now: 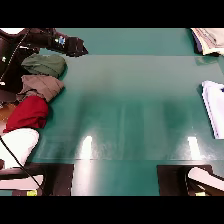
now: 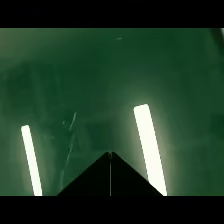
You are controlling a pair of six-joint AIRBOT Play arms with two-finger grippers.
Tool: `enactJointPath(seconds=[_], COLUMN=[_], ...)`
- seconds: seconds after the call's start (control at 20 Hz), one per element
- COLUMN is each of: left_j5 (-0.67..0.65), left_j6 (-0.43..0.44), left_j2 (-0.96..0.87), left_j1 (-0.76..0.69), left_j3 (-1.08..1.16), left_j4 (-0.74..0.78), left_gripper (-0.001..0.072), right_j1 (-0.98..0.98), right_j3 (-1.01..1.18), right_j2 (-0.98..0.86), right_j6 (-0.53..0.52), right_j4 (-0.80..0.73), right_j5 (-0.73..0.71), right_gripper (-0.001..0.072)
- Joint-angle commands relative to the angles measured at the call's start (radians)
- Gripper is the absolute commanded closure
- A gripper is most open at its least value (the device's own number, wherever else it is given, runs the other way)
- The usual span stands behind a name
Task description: Fold the shirts.
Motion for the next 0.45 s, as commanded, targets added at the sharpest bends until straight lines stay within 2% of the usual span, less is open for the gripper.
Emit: enactJointPath(seconds=[0.0,0.2,0.4], left_j5=[0.029,0.035,0.035], left_j6=[0.002,0.002,0.002], left_j2=[0.000,0.000,0.000], left_j1=[0.000,0.000,0.000], left_j3=[0.000,0.000,0.000], left_j4=[0.000,-0.001,-0.001], left_gripper=[0.0679,0.0679,0.0679], right_j1=[0.253,0.396,0.418], right_j3=[0.004,0.004,0.004], right_j2=[0.000,0.000,0.000], right_j6=[0.000,0.000,0.001], right_j4=[0.013,0.011,0.012], right_j5=[0.012,-0.017,0.012], right_gripper=[0.0698,0.0698,0.0698])
